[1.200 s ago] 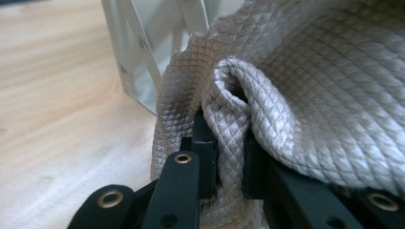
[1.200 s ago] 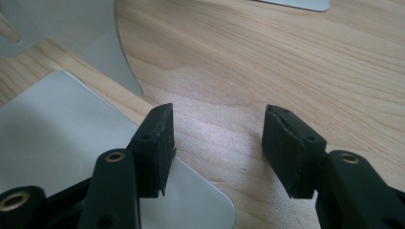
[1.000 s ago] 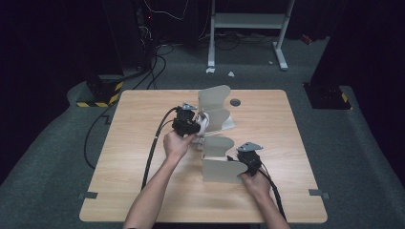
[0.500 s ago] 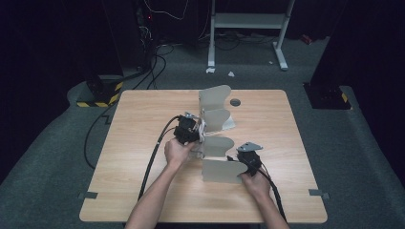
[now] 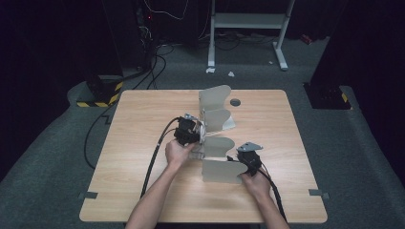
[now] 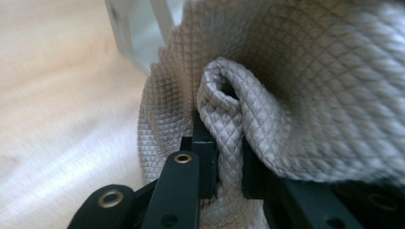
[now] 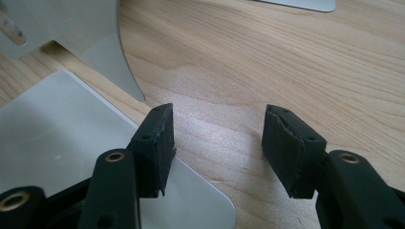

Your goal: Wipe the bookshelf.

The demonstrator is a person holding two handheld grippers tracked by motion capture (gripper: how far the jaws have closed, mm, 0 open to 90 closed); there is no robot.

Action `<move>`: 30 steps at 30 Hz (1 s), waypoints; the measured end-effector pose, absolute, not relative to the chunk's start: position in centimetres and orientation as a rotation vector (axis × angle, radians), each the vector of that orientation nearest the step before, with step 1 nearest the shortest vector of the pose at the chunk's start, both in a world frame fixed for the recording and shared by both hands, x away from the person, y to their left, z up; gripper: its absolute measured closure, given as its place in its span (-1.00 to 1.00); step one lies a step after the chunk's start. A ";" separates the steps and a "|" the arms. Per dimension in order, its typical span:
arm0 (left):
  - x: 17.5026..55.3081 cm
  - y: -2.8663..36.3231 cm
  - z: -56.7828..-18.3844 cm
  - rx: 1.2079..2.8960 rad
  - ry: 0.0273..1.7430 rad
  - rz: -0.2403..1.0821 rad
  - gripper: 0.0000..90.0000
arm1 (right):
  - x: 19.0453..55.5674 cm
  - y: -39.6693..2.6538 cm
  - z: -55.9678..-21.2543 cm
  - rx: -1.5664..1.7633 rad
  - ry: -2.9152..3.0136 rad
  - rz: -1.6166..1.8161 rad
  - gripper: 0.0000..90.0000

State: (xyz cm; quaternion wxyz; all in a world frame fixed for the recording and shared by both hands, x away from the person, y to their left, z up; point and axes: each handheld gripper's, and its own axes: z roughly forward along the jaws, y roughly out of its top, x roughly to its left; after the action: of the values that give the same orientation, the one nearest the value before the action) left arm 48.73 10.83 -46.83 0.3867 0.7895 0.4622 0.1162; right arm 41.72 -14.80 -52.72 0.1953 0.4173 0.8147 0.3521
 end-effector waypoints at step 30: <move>50.7 10.8 -43.0 1.939 1.138 0.356 0.77 | 41.5 -14.7 -52.7 1.178 2.274 0.985 0.00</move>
State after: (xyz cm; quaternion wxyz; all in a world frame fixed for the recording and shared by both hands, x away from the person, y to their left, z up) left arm 50.70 10.82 -42.99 0.4194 0.7733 0.4538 0.1420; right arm 41.52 -14.72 -52.73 0.1976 0.4208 0.8125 0.3517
